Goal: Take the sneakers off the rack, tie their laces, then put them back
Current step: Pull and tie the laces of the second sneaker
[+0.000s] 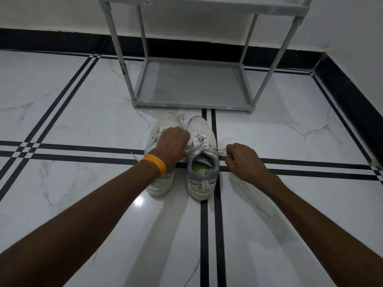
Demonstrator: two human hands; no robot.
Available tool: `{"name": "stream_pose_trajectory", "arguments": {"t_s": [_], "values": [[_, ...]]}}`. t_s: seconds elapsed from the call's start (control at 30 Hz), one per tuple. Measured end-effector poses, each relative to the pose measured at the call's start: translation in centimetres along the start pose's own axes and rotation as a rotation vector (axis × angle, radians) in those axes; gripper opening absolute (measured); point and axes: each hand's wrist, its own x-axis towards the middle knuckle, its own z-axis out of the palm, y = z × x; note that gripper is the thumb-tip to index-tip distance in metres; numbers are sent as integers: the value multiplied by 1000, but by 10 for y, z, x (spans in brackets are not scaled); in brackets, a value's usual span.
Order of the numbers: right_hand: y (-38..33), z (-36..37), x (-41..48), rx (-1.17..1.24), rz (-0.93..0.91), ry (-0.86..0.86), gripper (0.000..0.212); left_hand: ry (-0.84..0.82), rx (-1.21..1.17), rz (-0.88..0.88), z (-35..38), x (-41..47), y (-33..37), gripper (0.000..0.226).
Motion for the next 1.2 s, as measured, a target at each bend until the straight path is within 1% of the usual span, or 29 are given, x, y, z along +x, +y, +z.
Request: {"name": "stream_pose_trajectory", "arguments": {"t_s": [0.1,0.17,0.3,0.4,0.43,0.53,0.57,0.73,0.83,0.9,0.97,1.03,1.07,1.13,1.2], "values": [[2,0,1,-65,-22,27,16,-49,160,109,1,-5,1,21],[5,7,-3,-136,-35,44,10,-58,206,159,3,-7,-2,22],[5,15,-8,-202,-19,21,8,-59,278,200,0,-6,-4,23],[7,13,-9,-202,36,14,7,-76,336,177,-2,-6,-5,23],[8,13,-9,-183,66,8,11,-89,341,165,-2,-6,-6,23],[8,15,-4,29,197,-28,21,-108,332,174,3,-6,-8,23],[7,16,-3,55,212,-34,21,-109,326,174,4,-5,-9,23],[10,17,-7,-160,133,-65,13,-100,299,188,7,-3,-14,21],[10,17,-9,-180,143,-100,12,-81,287,190,8,-5,-15,22],[7,16,-8,-130,170,-126,13,-75,262,170,7,-5,-14,23],[5,12,-3,-29,184,-183,16,-80,139,122,5,-3,-16,23],[5,1,3,116,225,-220,16,-51,-99,32,1,0,-23,28],[5,-9,5,199,248,-202,15,-31,-243,-19,-1,1,-27,37],[0,-28,6,317,276,-88,27,20,-492,-90,-6,2,-27,53],[-16,-39,7,361,228,30,38,53,-602,-56,-8,0,-14,55]]}}
